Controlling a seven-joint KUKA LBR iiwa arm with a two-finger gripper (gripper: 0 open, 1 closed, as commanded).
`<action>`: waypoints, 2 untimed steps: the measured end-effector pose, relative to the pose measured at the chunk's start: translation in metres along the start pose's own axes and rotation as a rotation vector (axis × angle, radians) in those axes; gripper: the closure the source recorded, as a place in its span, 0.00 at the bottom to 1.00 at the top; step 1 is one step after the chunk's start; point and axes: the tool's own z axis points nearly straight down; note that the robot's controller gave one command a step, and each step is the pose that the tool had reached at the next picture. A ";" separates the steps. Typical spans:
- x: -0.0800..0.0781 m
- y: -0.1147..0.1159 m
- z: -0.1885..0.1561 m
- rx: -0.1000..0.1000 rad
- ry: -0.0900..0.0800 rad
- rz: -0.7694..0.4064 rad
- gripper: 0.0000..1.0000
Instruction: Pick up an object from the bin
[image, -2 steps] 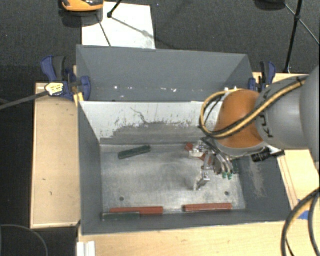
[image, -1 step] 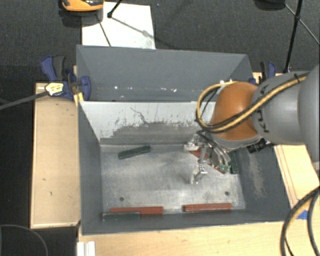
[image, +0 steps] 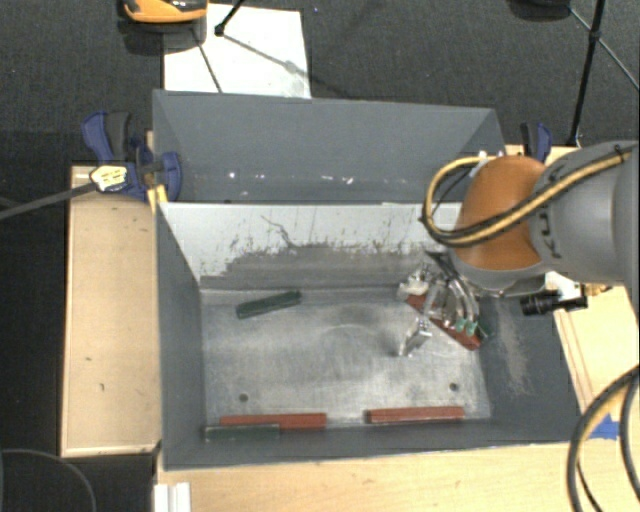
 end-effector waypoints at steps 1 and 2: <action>-0.009 -0.012 -0.015 0.010 -0.011 -0.041 0.00; -0.014 -0.034 -0.010 0.008 -0.010 -0.283 0.00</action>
Offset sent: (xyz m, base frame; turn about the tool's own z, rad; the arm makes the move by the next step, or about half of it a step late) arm -0.0012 -0.0910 -0.0102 0.0986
